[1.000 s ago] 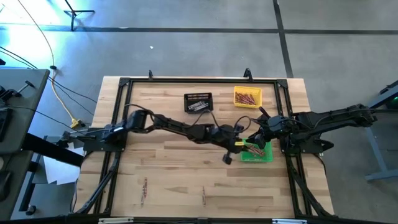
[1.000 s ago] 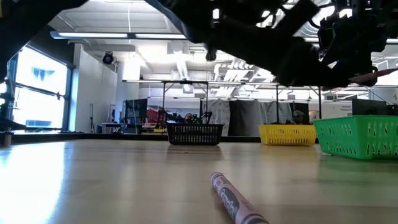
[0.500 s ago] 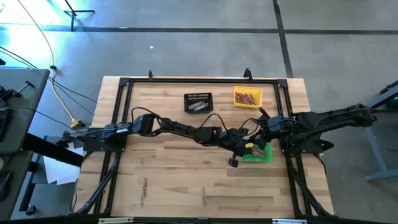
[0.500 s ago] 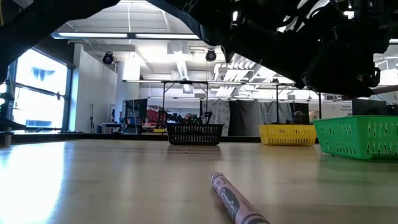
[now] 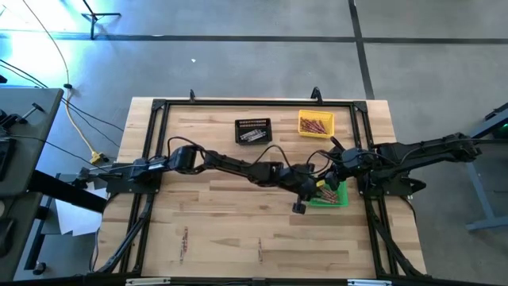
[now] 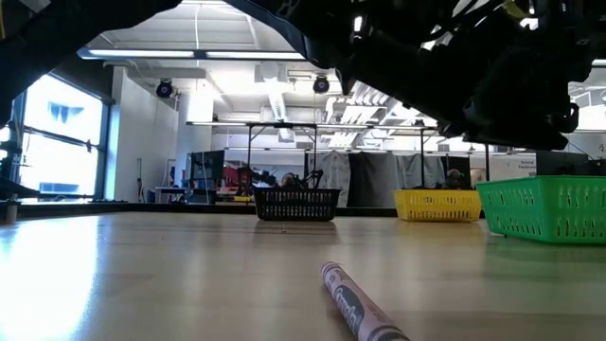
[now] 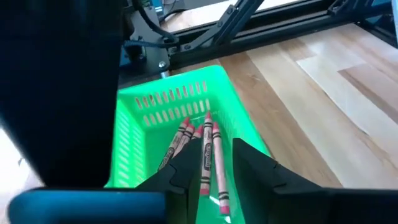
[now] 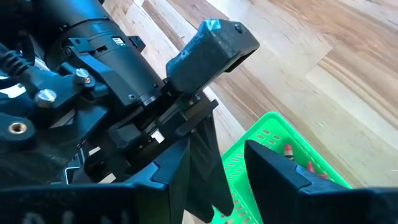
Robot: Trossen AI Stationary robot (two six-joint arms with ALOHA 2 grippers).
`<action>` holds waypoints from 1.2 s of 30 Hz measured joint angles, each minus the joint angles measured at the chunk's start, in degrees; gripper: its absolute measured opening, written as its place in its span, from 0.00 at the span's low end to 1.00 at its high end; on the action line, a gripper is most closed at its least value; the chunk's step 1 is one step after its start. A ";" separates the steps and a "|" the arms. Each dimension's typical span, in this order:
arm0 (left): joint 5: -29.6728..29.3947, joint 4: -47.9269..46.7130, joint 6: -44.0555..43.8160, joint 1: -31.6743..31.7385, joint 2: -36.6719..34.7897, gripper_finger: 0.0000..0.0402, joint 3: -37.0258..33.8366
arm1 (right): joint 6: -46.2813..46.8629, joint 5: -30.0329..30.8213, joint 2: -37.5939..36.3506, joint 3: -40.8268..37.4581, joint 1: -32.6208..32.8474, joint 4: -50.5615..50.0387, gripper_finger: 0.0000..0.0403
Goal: Sort crayons
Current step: Put the pink crayon into the green basket
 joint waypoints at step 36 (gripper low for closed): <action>-9.44 -33.63 1.49 3.60 -15.63 0.26 -8.81 | 0.00 -0.22 0.02 0.02 0.02 0.17 0.35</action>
